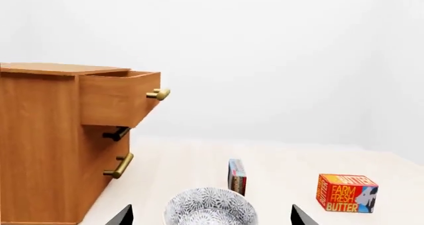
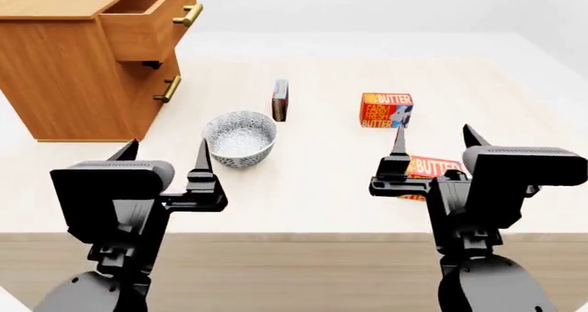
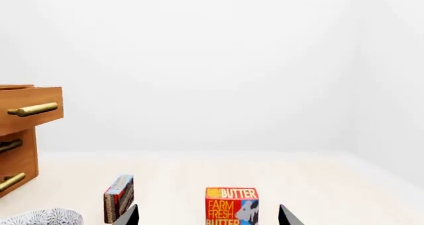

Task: Put the chocolate pudding in the top drawer of the cabinet and close it.

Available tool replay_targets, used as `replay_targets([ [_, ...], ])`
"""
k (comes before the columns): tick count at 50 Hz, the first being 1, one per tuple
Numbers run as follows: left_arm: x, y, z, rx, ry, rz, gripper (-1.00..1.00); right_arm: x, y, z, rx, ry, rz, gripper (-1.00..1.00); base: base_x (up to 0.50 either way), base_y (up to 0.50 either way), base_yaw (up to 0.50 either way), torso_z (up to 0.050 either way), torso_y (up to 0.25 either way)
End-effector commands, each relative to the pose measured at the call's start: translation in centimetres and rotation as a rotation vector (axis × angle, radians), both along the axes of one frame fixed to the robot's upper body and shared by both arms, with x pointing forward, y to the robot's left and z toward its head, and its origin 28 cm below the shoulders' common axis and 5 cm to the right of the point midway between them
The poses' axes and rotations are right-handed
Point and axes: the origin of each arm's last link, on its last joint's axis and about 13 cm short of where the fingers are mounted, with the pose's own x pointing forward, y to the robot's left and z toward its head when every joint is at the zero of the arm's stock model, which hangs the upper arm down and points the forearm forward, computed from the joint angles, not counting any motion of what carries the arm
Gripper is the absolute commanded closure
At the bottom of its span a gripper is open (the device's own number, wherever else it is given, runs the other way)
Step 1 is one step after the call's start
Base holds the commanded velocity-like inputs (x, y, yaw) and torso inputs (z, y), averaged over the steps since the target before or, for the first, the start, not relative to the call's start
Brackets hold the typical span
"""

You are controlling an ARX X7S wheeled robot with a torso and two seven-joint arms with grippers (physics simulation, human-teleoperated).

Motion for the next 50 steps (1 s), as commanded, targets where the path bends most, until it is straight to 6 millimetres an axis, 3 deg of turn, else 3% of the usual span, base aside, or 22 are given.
replay_targets([
  [1,1.1,0.6,3.7,0.065,-0.012,-0.043,-1.00,1.2,-0.6,4.2,-0.008,-0.075,0.014,-1.00,0.00,0.26,0.00,0.000,0.000],
  [17,2.3,1.7,8.4,0.147,-0.050,-0.094,-1.00,3.3,-1.6,9.1,-0.032,-0.120,0.068,-1.00,0.00,0.26,0.00,0.000,0.000],
  [36,3.3,2.4,12.5,0.056,-0.069,-0.118,-1.00,4.9,-1.5,12.3,-0.125,-0.134,0.106,-1.00,0.00,0.21,0.00,0.000,0.000],
  [50,4.6,2.7,14.7,0.103,-0.123,-0.124,-1.00,5.9,-1.8,14.4,-0.154,-0.146,0.113,-1.00,0.00,0.19,0.00,0.000,0.000],
])
